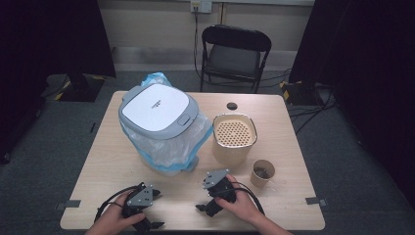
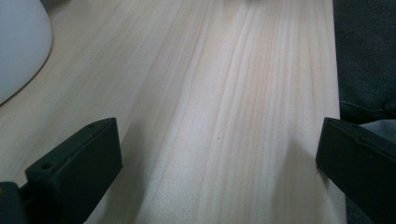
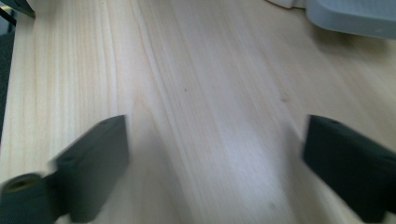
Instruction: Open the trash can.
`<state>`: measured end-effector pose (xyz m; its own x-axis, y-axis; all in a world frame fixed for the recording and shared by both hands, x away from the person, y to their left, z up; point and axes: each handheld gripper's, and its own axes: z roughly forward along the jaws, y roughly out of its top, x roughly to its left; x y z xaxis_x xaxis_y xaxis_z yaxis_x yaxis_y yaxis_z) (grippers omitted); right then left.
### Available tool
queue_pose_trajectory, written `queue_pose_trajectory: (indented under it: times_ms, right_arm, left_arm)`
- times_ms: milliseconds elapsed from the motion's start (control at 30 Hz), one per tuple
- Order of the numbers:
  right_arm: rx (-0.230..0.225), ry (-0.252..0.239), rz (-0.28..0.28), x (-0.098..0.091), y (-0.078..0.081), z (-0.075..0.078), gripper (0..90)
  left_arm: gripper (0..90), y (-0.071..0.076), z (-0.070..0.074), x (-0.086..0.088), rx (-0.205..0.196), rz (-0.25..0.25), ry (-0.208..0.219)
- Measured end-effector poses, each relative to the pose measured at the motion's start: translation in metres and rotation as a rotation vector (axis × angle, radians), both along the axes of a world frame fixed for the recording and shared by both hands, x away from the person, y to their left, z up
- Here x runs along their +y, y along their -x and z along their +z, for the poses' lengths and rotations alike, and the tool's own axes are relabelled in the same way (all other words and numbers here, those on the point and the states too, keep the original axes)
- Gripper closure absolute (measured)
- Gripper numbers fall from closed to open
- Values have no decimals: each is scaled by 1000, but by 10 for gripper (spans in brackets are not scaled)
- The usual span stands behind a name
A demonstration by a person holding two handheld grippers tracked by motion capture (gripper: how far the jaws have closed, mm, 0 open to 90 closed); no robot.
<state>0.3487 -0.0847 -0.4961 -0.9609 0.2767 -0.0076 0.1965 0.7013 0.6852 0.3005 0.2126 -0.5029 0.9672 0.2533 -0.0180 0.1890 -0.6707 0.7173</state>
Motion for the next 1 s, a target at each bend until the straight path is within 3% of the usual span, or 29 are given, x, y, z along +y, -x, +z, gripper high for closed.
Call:
queue_pose_trajectory:
  times_ms: [33,100,167,233,300,633,1000]
  right_arm:
    - [-6,-1,-1,-1,0,3,206]
    - [-28,6,0,-2,1,9,119]
    - [-20,-15,3,-5,1,15,177]
    - [-9,-26,2,-7,-1,21,129]
    - [-11,-37,-3,-9,-2,28,163]
    - [8,-40,9,-15,-10,67,144]
    - [27,-50,-13,-22,-22,108,145]
  left_arm:
    - [0,0,0,0,1,1,-6]
    - [0,0,0,0,0,0,-1]
    - [0,0,0,1,-1,4,-10]
    - [0,0,0,1,0,5,-8]
    - [0,0,0,0,-1,2,0]
    - [0,0,0,0,0,1,1]
    - [0,0,0,0,0,0,4]
